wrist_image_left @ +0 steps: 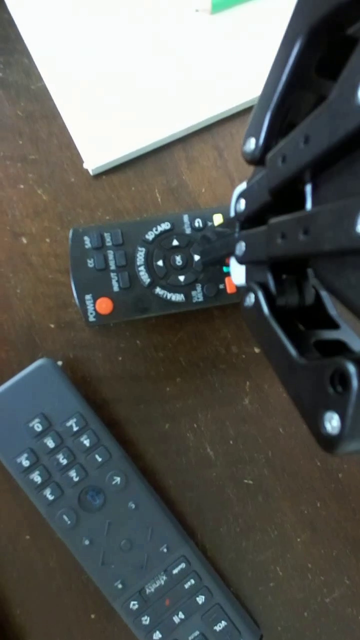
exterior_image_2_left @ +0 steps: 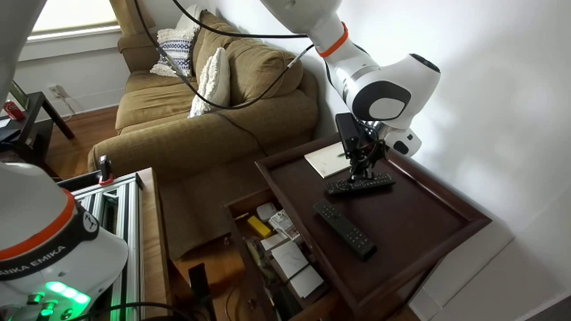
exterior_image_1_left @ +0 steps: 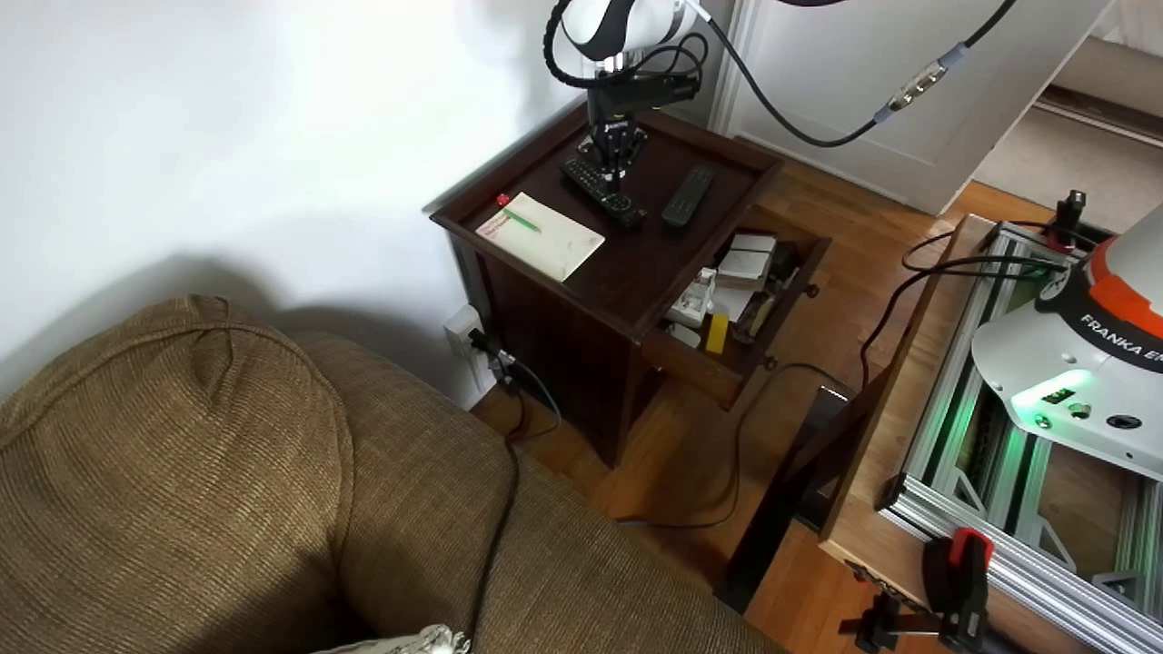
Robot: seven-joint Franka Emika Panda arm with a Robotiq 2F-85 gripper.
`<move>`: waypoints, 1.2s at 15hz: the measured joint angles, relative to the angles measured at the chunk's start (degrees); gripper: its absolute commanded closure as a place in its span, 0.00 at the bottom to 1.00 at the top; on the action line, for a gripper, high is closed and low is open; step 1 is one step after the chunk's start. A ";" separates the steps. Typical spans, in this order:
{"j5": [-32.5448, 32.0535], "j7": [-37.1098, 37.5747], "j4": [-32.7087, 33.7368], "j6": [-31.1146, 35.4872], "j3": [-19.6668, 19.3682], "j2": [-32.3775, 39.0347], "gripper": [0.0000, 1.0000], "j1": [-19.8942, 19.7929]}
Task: Press the button to the immediate right of the white button on the remote to the left
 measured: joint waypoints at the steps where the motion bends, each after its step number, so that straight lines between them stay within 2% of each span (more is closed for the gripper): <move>1: 0.29 0.05 0.32 -0.45 0.02 0.21 1.00 -0.05; 18: 2.05 2.86 4.76 -5.87 0.02 3.03 1.00 -0.63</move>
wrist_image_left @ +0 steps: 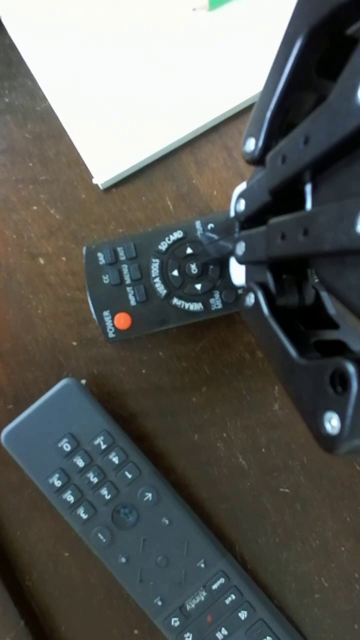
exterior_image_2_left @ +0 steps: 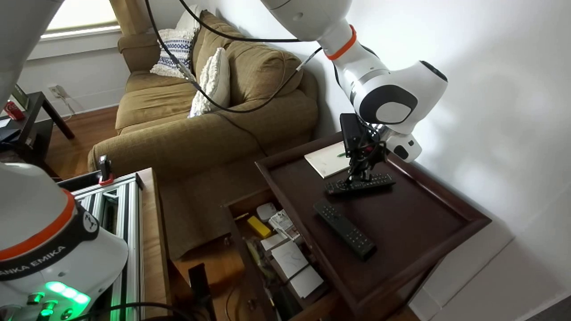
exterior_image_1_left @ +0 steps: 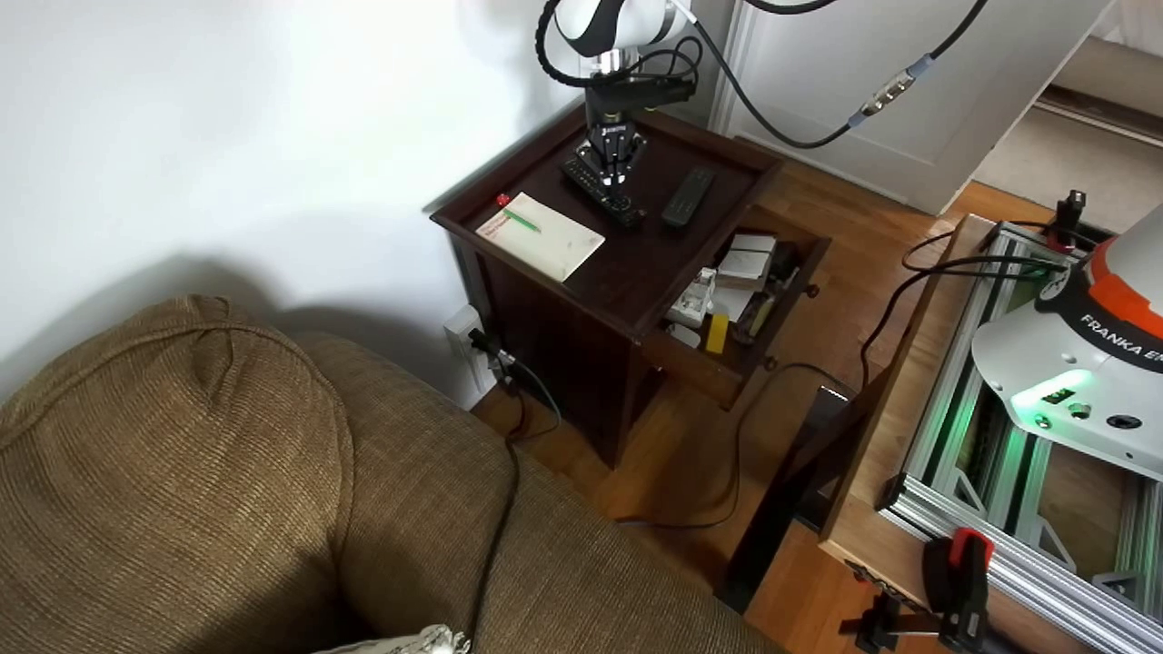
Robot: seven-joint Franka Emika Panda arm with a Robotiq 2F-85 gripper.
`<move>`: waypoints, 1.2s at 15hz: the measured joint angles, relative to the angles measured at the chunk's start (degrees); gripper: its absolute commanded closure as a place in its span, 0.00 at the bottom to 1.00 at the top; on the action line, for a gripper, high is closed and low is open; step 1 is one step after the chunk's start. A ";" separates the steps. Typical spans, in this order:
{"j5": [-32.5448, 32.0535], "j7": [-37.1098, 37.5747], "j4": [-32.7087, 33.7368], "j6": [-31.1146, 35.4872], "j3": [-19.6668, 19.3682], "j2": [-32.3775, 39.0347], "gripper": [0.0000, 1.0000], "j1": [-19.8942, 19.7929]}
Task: Press the button to the immediate right of the white button on the remote to the left
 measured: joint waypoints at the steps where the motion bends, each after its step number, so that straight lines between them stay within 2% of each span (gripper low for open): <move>1: 0.00 0.14 0.11 0.00 0.00 0.09 1.00 0.00; 18: 0.00 0.47 1.62 -1.11 0.00 0.70 1.00 -0.22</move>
